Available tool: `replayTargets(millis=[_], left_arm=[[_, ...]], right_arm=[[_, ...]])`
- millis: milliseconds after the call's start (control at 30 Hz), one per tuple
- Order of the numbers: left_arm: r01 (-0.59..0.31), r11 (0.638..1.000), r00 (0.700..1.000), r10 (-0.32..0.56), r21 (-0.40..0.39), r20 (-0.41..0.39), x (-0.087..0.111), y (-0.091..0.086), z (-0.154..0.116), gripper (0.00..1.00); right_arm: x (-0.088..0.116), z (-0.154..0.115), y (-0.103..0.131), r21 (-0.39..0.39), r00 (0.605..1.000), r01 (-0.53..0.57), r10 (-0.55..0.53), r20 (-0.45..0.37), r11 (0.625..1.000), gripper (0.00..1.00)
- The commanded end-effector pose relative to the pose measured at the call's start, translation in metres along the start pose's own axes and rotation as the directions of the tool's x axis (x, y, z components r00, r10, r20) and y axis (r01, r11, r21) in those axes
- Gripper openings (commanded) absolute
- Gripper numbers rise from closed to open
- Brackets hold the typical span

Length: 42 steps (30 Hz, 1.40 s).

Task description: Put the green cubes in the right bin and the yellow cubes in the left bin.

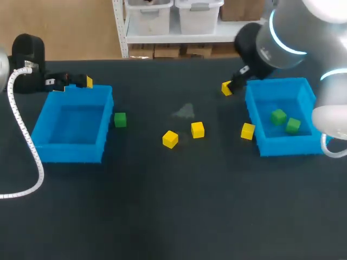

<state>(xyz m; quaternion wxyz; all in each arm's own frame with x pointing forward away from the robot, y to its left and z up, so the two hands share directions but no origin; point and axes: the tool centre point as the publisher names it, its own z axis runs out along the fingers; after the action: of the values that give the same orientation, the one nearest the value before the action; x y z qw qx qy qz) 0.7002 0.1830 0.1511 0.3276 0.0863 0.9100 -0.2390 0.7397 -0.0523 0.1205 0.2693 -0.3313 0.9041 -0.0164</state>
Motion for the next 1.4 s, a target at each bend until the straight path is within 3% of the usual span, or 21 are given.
replayTargets(millis=[33, 300, 733, 1033, 1400], left_arm=[[-0.002, 1.0, 1.0, 0.002, 0.007, 0.004, 0.001, 0.001, 0.0, 1.0], [-0.002, 1.0, 1.0, 0.002, 0.007, 0.004, 0.001, 0.001, 0.0, 1.0], [-0.002, 1.0, 1.0, 0.002, 0.007, 0.004, 0.001, 0.001, 0.0, 1.0], [-0.002, 1.0, 1.0, 0.002, 0.007, 0.004, 0.001, 0.001, 0.0, 1.0], [-0.002, 1.0, 1.0, 0.002, 0.007, 0.004, 0.001, 0.001, 0.0, 1.0]], right_arm=[[-0.021, 0.019, 0.012, -0.088, 0.989, 0.15, -0.149, 0.015, 0.985, 1.0], [-0.055, 0.03, 0.043, -0.183, 0.934, 0.358, -0.352, 0.067, 0.915, 1.0], [-0.099, 0.073, 0.108, -0.33, 0.813, 0.572, -0.571, 0.112, 0.751, 1.0], [-0.116, 0.105, 0.139, -0.382, 0.788, 0.596, -0.607, 0.107, 0.706, 1.0], [-0.127, 0.124, 0.177, -0.422, 0.773, 0.609, -0.622, 0.125, 0.672, 1.0]])
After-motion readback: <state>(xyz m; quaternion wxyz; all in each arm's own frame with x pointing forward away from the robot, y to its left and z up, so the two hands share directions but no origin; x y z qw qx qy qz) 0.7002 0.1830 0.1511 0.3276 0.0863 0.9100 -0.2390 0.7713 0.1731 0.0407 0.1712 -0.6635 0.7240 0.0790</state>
